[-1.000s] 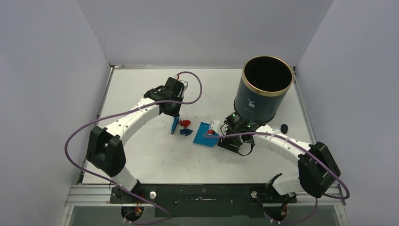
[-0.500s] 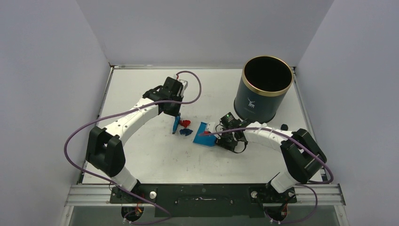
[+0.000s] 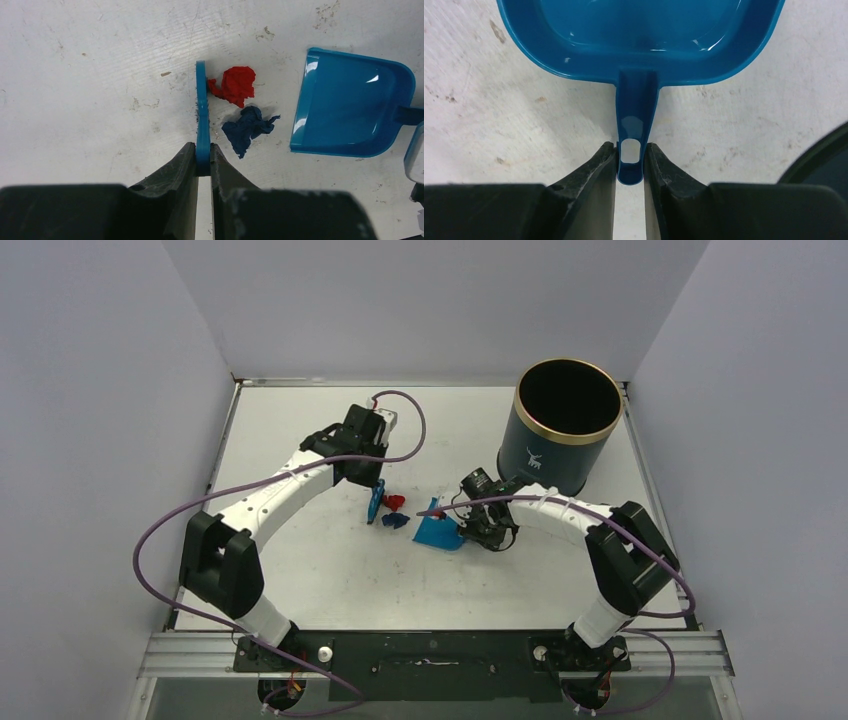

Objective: Sweep away the paper scraps from the table

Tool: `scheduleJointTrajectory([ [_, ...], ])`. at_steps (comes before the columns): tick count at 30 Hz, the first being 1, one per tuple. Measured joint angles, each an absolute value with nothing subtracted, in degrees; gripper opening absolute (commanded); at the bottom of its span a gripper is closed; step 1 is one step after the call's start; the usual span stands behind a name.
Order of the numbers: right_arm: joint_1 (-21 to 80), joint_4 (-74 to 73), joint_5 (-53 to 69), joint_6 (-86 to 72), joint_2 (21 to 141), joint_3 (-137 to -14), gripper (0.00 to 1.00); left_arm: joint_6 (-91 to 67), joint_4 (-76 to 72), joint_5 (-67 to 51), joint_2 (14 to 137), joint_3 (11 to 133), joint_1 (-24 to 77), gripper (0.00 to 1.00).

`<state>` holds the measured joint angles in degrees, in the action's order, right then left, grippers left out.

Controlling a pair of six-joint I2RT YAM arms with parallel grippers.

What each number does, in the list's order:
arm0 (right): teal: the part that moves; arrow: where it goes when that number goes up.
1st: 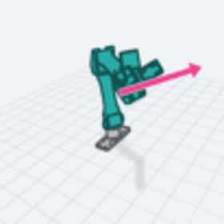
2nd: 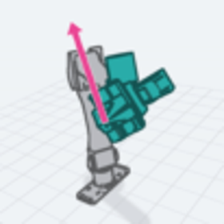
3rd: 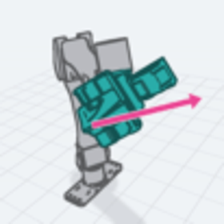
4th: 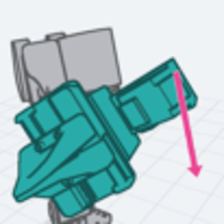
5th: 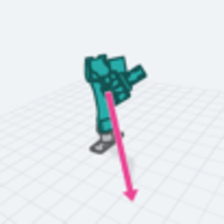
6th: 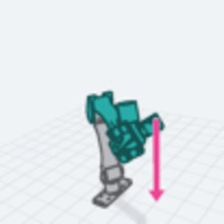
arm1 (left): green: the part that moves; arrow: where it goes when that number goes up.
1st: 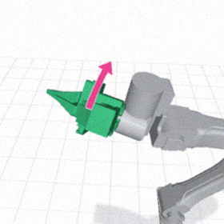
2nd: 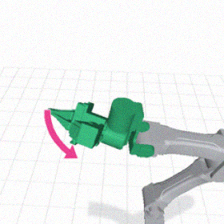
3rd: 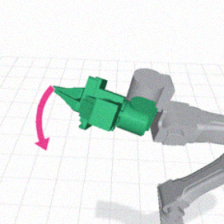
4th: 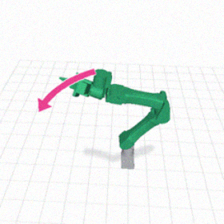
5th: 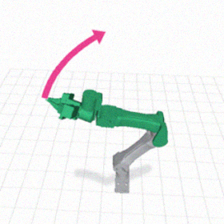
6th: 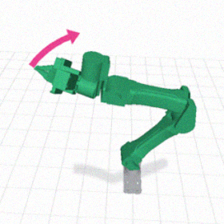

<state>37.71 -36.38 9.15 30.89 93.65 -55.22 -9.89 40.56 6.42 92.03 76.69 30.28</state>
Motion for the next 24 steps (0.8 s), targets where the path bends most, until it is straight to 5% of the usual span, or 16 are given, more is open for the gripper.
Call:
scheduleJointTrajectory([
  [14, 43.2, -51.2, 1.0, 29.0, 99.3, -64.3, 0.05, -10.2, 39.6, 3.8, 91.6, 75.8, 29.4, 0.0],
  [24, 43.6, -53.8, 0.5, 27.7, 103.8, -68.9, 0.05, -13.6, 35.2, -13.0, 93.3, 74.9, 29.1, 0.0],
])
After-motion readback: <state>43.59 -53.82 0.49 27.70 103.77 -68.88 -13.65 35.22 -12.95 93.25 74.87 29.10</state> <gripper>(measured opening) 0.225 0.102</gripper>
